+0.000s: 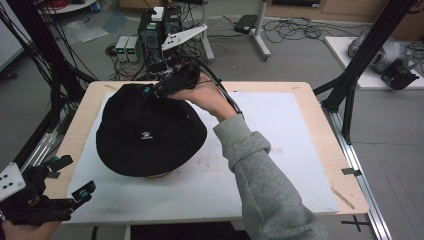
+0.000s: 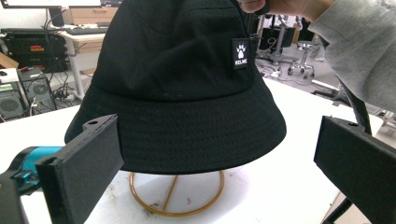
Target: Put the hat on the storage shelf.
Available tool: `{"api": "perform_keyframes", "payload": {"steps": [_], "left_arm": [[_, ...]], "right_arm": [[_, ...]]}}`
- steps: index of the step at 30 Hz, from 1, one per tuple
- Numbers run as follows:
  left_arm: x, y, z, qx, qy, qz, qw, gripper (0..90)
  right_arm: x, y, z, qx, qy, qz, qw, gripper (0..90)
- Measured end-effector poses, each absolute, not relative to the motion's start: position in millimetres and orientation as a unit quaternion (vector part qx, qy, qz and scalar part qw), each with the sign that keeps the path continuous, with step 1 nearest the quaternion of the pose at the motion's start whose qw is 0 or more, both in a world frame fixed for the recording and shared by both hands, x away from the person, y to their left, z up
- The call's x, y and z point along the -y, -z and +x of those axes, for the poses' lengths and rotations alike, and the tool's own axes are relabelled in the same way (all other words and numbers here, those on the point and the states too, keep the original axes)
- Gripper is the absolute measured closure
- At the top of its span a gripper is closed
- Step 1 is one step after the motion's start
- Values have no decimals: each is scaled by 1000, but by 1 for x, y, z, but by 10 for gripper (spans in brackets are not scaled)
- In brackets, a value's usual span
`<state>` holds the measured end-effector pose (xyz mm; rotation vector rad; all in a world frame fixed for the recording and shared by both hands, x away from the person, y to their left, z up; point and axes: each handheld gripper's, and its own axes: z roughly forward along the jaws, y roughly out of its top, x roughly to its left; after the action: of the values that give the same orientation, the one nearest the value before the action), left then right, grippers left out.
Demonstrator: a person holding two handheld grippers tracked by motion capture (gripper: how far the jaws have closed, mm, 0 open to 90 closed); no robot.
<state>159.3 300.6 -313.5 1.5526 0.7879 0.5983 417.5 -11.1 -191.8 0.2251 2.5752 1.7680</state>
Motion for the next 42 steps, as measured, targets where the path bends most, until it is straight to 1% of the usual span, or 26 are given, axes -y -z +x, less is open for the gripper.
{"api": "perform_keyframes", "payload": {"steps": [9,18,32,37,39,42], "left_arm": [[-297,313,164,-338,-257,673,605,17],[-295,313,173,-337,-253,673,608,17],[-301,311,176,-338,-257,669,611,17],[-301,312,180,-340,-254,669,611,17],[-300,312,182,-339,-253,669,611,17],[-298,312,184,-337,-252,671,611,17]], "right_arm": [[45,181,415,-810,-576,100,40,114],[89,186,418,-805,-571,148,65,114],[145,192,407,-786,-586,174,95,113],[160,190,399,-791,-572,187,113,113],[168,191,395,-782,-583,184,122,113],[182,197,394,-774,-591,195,120,113]]}}
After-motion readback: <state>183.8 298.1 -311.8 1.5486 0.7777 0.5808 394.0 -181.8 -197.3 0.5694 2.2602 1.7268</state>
